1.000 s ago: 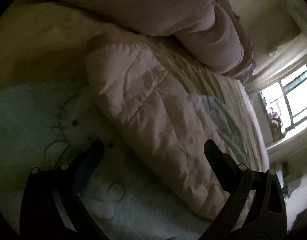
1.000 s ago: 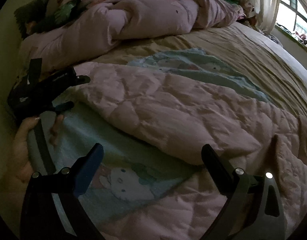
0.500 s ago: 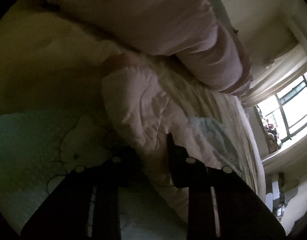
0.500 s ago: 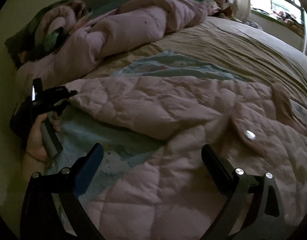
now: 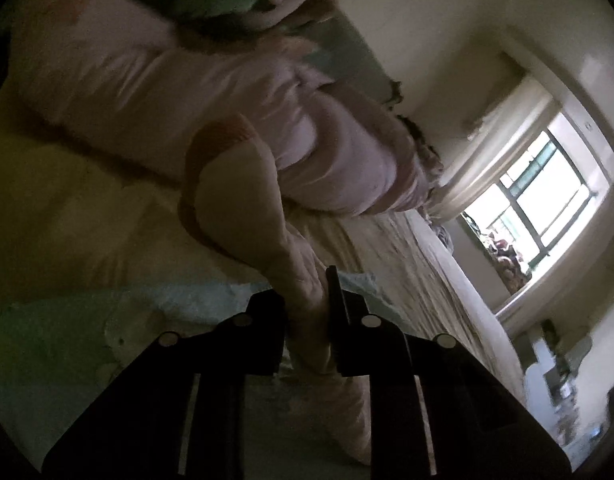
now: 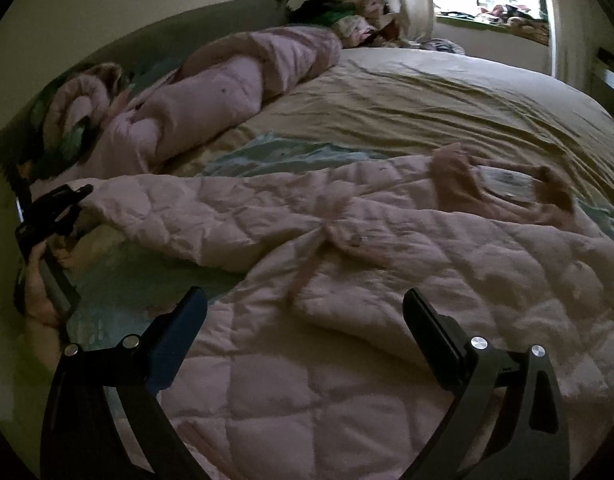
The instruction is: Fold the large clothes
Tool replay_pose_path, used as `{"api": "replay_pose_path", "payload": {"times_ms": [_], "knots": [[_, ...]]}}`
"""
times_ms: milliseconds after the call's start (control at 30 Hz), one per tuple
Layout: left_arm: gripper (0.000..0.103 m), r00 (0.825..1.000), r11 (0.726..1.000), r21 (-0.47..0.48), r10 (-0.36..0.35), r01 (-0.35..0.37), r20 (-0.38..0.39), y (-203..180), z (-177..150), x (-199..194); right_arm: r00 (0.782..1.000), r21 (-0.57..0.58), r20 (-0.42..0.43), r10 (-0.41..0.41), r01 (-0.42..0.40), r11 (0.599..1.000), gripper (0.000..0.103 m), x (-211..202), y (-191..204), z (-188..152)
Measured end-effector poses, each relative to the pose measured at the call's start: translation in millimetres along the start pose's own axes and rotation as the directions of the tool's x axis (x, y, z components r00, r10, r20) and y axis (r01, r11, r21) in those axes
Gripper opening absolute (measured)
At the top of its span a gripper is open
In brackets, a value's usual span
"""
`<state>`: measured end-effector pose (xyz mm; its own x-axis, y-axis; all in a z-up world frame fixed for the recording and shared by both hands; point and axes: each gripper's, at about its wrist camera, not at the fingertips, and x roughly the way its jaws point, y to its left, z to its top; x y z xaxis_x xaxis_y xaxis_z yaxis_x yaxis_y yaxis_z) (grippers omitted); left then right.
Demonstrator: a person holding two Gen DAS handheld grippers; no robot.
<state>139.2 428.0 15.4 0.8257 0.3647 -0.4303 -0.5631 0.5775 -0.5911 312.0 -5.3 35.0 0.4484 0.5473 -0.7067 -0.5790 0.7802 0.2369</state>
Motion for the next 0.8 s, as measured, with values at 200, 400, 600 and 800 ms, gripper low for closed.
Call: {"api": "replay_pose_path", "payload": {"times_ms": [200, 400, 600, 800], "knots": [[0.01, 0.998, 0.998, 0.053, -0.049, 0.047, 0.045, -39, 2, -11, 1.0, 0.03, 0.029, -0.008, 0.007, 1.0, 0.098, -22, -17, -6], [0.01, 0.995, 0.989, 0.122, -0.085, 0.078, 0.055, -67, -9, -28, 0.999, 0.052, 0.051, -0.01, 0.007, 0.999, 0.098, -42, -29, -8], [0.009, 0.997, 0.968, 0.247, -0.064, 0.051, 0.046, -102, -23, -43, 0.996, 0.075, 0.086, -0.004, -0.003, 0.997, 0.098, -66, -39, -11], [0.009, 0.997, 0.956, 0.286, -0.071, 0.057, 0.038, -128, -23, -61, 0.993, 0.089, 0.115, -0.002, -0.009, 0.996, 0.098, -88, -46, -16]]}}
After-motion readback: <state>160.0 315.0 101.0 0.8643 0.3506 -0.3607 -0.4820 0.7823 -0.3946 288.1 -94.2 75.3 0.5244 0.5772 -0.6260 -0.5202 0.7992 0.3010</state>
